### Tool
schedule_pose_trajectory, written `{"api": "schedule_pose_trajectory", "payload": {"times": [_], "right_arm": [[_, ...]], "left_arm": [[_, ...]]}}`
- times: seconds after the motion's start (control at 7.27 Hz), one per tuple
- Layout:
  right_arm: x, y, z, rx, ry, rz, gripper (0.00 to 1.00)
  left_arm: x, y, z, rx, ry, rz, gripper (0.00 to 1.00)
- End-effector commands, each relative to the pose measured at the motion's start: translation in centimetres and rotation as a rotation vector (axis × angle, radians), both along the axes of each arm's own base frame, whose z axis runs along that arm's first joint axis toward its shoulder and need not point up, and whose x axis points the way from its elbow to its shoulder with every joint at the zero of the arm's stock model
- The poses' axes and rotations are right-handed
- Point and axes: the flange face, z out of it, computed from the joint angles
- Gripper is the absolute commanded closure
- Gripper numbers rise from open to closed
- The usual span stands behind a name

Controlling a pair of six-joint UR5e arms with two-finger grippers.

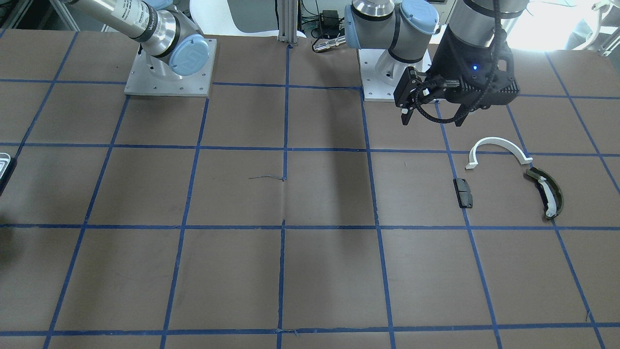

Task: Place bearing gear from tray to pile

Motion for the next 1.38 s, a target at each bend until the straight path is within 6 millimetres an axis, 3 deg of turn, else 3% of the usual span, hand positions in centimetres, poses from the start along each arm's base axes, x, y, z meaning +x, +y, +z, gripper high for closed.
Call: {"api": "schedule_pose_trajectory", "payload": {"times": [0.0,0.41,0.69,0.83,0.96,1.1,1.24], "right_arm": [[0.2,0.1,-0.4,0.001,-0.008,0.056,0.11],[1.4,1.3,-2.1,0.016,-0.005,0.083,0.34],[1.0,1.2,-1.6,0.003,0.016,0.089,0.71],[1.0,1.1,-1.4,0.004,0.020,0.096,0.82],[0.9,1.2,-0.8,0.006,0.033,0.096,0.93],[1.2,1.4,1.5,-0.007,0.048,0.093,0.96],[2.7,1.1,5.5,-0.057,0.038,0.093,0.96]], "left_arm": [[0.0,-0.1,0.0,-0.003,0.000,-0.001,0.00],[-0.3,0.1,0.1,-0.003,0.026,-0.002,0.00],[-0.2,0.1,0.1,-0.002,0.026,-0.001,0.00],[-0.2,0.1,0.1,-0.002,0.026,-0.002,0.00],[-0.2,0.1,0.1,-0.003,0.026,-0.001,0.00],[-0.2,0.1,0.1,-0.003,0.026,-0.001,0.00],[-0.2,0.0,0.2,-0.006,0.026,-0.001,0.00]]}}
